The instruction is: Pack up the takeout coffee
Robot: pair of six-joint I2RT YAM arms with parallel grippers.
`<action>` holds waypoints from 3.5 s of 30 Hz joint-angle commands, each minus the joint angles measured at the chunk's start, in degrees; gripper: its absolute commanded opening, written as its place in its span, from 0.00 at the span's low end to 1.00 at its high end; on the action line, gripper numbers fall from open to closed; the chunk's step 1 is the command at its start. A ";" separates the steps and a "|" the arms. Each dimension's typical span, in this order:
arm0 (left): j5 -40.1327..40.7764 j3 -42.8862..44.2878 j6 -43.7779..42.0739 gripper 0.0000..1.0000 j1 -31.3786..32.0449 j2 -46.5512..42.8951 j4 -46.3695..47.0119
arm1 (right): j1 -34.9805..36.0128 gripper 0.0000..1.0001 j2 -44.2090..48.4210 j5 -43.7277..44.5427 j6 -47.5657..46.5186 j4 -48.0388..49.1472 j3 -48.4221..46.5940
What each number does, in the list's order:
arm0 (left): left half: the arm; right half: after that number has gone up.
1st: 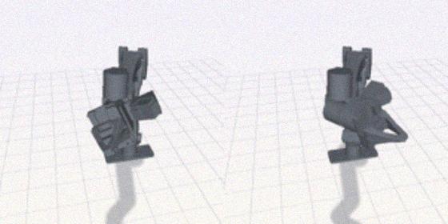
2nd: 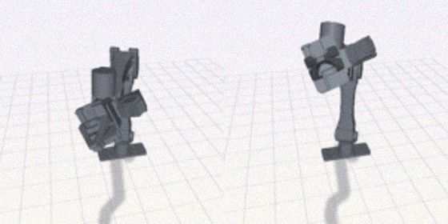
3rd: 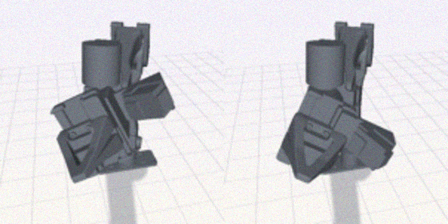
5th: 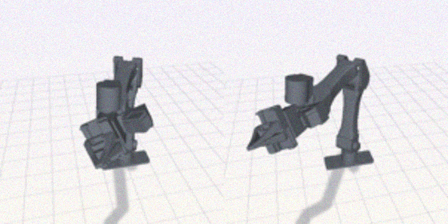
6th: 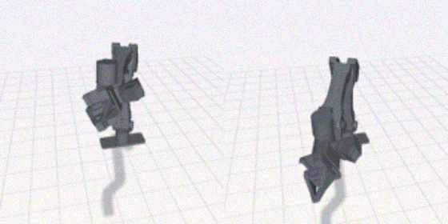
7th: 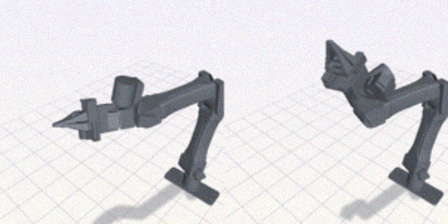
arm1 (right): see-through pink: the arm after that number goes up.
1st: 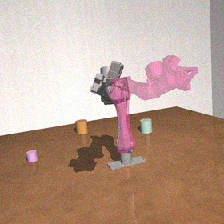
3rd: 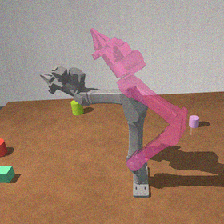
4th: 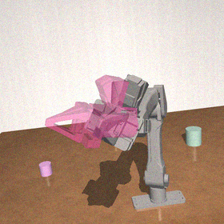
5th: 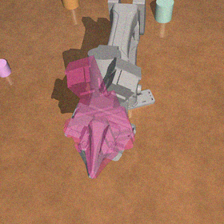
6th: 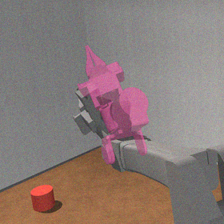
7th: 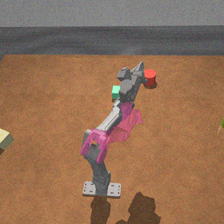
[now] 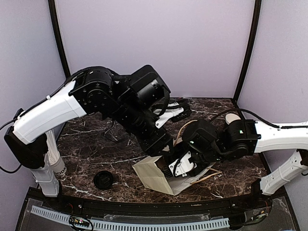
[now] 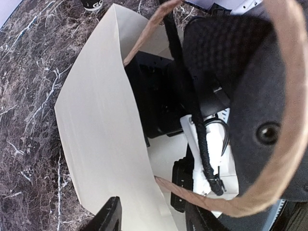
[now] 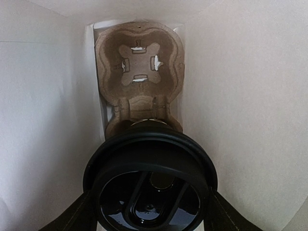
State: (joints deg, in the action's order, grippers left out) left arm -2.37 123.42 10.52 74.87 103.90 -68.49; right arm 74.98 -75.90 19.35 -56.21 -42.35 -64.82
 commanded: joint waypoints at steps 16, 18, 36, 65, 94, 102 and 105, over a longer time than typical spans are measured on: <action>-1.23 -8.42 -8.26 0.00 0.63 -2.43 4.70 | -0.28 0.04 4.45 0.90 -0.76 2.39 2.94; -2.76 -9.70 -9.33 0.00 0.63 -3.22 6.67 | -0.30 0.04 5.04 0.93 -1.19 2.44 3.86; -6.68 -17.01 -12.35 0.00 -1.34 -7.36 14.90 | -0.08 0.04 7.33 7.01 -9.63 13.30 11.46; -38.93 -28.99 -2.14 0.00 -12.65 -14.45 31.33 | 3.47 0.05 -1.04 1.57 1.19 -9.35 -9.00; -42.20 -33.52 -6.49 0.00 -17.53 -12.11 32.28 | -2.99 0.03 -2.17 -6.10 2.31 -14.27 -7.78; -42.93 -33.66 -6.96 0.00 -18.01 -11.39 33.07 | -7.10 0.03 -2.93 -8.66 1.19 -12.05 -6.29; -43.11 -33.82 -7.04 0.00 -18.35 -11.31 33.31 | -7.71 0.03 -3.31 -8.64 0.89 -10.94 -5.57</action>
State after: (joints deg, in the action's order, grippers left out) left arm -44.45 90.59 4.89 57.30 92.33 -35.73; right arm 68.18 -78.81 12.29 -54.92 -55.37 -71.42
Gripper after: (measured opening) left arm 0.024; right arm 0.715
